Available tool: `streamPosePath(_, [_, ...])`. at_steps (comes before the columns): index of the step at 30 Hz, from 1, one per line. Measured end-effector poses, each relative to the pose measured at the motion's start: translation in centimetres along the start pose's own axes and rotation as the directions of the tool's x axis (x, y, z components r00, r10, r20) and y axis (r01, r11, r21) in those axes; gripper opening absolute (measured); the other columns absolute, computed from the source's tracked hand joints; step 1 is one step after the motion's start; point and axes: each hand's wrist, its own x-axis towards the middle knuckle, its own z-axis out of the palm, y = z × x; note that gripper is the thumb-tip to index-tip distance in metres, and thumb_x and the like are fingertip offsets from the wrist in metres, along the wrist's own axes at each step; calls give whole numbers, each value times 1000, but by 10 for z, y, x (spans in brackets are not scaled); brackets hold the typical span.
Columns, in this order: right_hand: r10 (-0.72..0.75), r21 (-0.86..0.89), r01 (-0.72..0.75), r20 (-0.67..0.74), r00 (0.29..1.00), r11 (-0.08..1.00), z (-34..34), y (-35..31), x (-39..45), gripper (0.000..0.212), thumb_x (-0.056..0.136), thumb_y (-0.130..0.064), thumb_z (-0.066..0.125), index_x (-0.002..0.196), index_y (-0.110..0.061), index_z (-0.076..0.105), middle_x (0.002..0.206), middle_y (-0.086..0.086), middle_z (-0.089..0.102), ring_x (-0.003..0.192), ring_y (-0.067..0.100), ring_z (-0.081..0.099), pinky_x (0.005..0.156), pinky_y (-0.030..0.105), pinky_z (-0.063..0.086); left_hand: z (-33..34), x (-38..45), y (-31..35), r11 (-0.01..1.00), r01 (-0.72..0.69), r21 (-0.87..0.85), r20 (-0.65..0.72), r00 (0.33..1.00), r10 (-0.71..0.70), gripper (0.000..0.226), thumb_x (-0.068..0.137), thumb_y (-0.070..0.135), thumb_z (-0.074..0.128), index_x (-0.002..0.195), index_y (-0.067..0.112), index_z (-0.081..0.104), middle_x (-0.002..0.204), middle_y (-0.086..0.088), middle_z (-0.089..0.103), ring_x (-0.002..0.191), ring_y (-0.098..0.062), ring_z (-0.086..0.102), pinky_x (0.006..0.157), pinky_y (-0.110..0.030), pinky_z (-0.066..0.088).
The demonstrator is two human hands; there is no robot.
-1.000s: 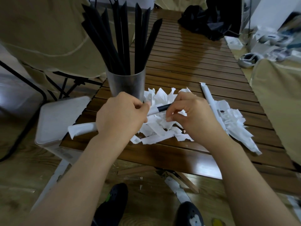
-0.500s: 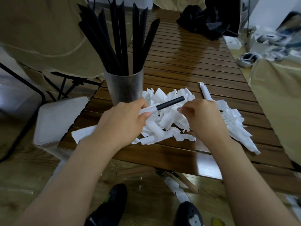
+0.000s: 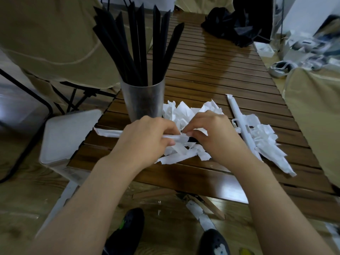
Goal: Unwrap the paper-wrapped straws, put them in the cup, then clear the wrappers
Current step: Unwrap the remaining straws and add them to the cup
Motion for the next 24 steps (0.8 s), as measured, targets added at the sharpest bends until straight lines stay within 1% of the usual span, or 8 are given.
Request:
streamPosePath(3, [69,56,-74,79,994,996,-5,0,-2,19,92,-9,59,97,-20,74,92,-7,68,82,8,60,76,22,50,-3,0,-2,1000,7,-14,-30,1000,-7,23,91,35,60,113,44,62,100,12,68,84,-7,62,73,-27,54])
streamPosePath(7, [158,149,-167,75,985,975,-9,2,-5,14,88,-13,65,91,-23,74,79,-12,67,64,-6,56,56,9,43,-7,-1,-2,1000,-4,-21,-35,999,4,19,91,42,57,110,44,61,91,15,67,73,-5,60,63,-21,47])
streamPosePath(9, [170,171,-171,21,985,970,-9,-1,-5,15,88,-12,65,82,-23,74,73,-14,65,65,-6,55,55,9,43,-8,-2,2,999,-18,-40,-15,1000,18,26,91,52,50,112,42,63,95,16,67,78,-5,61,64,-21,46])
streamPosePath(11, [167,151,-163,-13,986,975,-10,-5,-3,17,88,-10,64,78,-22,73,70,-14,63,61,0,56,56,9,43,-6,-2,5,998,-45,-45,-16,999,44,33,92,53,46,112,37,66,97,14,69,82,-5,63,66,-21,48])
streamPosePath(14, [194,133,-188,-34,980,973,-8,-8,-3,23,89,-7,62,75,-23,68,71,-10,63,54,0,54,50,9,39,-4,-1,7,997,-64,-42,-77,995,61,31,91,50,49,109,36,69,93,10,72,82,-7,64,71,-28,54])
streamPosePath(17, [253,198,-238,-58,966,951,-5,-9,-3,27,89,-2,59,72,-22,66,67,-10,61,51,-4,53,47,8,38,-4,0,9,996,-77,-38,-136,988,71,29,89,49,53,104,35,73,94,6,73,85,-10,65,74,-30,54])
streamPosePath(21, [364,294,-332,-62,929,896,-1,-11,-2,26,88,-2,59,72,-21,67,64,-6,61,53,6,53,47,10,35,-3,3,11,996,-89,-18,-174,981,84,31,87,50,56,111,36,70,106,5,72,96,-11,64,75,-20,43])
streamPosePath(24, [428,364,-378,-66,901,851,0,-12,-1,34,88,-1,59,65,-26,63,67,0,64,60,21,64,48,21,42,-5,5,13,995,-102,13,-175,979,103,32,88,48,56,113,35,69,108,5,72,97,-12,63,78,-19,41])
